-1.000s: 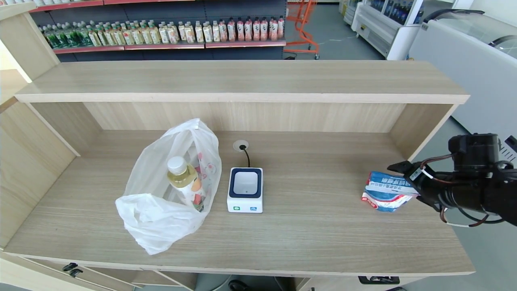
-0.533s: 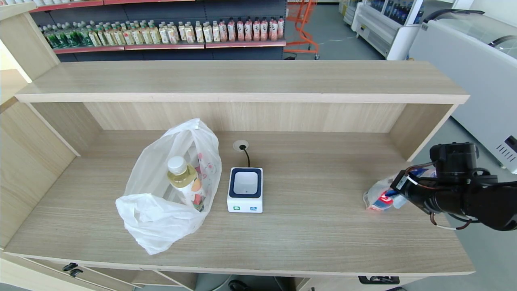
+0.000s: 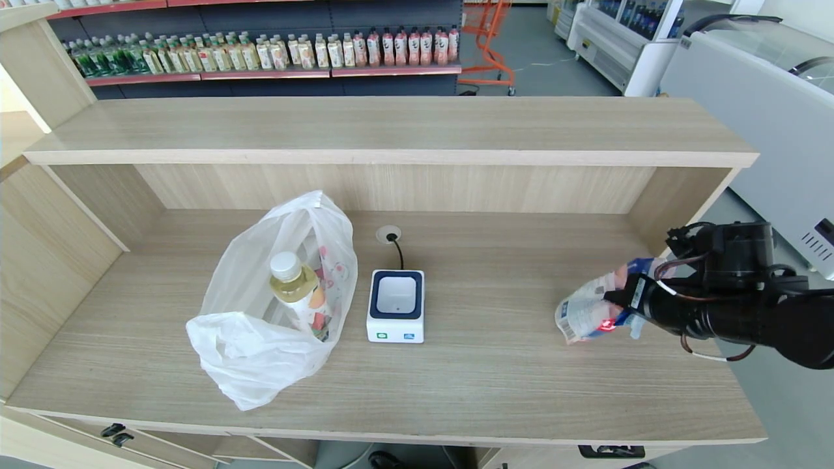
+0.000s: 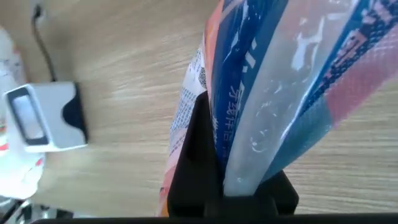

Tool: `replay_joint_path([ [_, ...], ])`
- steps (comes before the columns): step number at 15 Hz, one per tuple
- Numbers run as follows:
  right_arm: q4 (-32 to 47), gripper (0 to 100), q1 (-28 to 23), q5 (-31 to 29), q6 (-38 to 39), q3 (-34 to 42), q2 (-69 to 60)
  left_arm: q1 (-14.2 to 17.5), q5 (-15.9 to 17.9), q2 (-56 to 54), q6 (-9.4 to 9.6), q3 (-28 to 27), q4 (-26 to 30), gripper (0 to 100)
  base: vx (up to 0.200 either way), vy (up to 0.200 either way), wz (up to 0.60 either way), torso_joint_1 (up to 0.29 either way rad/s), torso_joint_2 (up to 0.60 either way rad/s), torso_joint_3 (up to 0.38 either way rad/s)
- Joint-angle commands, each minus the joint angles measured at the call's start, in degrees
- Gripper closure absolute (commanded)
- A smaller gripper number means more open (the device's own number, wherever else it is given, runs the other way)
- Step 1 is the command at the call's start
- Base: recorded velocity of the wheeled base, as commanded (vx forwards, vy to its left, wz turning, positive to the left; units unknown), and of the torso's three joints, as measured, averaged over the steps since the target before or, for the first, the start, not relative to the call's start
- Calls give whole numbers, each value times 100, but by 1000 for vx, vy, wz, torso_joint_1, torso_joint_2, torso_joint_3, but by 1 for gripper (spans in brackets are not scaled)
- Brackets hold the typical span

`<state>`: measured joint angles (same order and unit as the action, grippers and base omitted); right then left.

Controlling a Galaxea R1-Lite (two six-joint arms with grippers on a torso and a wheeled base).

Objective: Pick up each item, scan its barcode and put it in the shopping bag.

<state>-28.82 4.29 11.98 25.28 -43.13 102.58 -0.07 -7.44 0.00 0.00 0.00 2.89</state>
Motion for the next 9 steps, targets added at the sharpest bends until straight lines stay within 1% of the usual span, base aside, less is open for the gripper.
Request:
replay_joint_path([
  [1, -10, 100, -34, 1254, -384, -90, -837, -1, -3, 0, 0, 0, -8, 0, 0, 0, 0, 0, 0, 0],
  [2, -1, 100, -42, 1887, -480, -90, -1039, -1, -3, 0, 0, 0, 1, 0, 0, 0, 0, 0, 0, 0],
  [3, -1, 100, -34, 2203, -498, -99, -1144, -1, -3, 0, 0, 0, 1, 0, 0, 0, 0, 0, 0, 0],
  [4, -10, 100, 2, 3337, -489, -134, -1373, -1, -3, 0, 0, 0, 1, 0, 0, 0, 0, 0, 0, 0],
  [6, -45, 100, 10, 5024, -489, -143, -1680, -1, -3, 0, 0, 0, 1, 0, 0, 0, 0, 0, 0, 0],
  [7, -45, 100, 54, 5525, -480, -152, -1786, -1, -3, 0, 0, 0, 1, 0, 0, 0, 0, 0, 0, 0],
  [8, -45, 100, 177, 5692, -472, -152, -1856, -1, -3, 0, 0, 0, 1, 0, 0, 0, 0, 0, 0, 0],
  [9, -36, 100, 467, 5798, -445, -161, -1953, -1, -3, 0, 0, 0, 1, 0, 0, 0, 0, 0, 0, 0],
])
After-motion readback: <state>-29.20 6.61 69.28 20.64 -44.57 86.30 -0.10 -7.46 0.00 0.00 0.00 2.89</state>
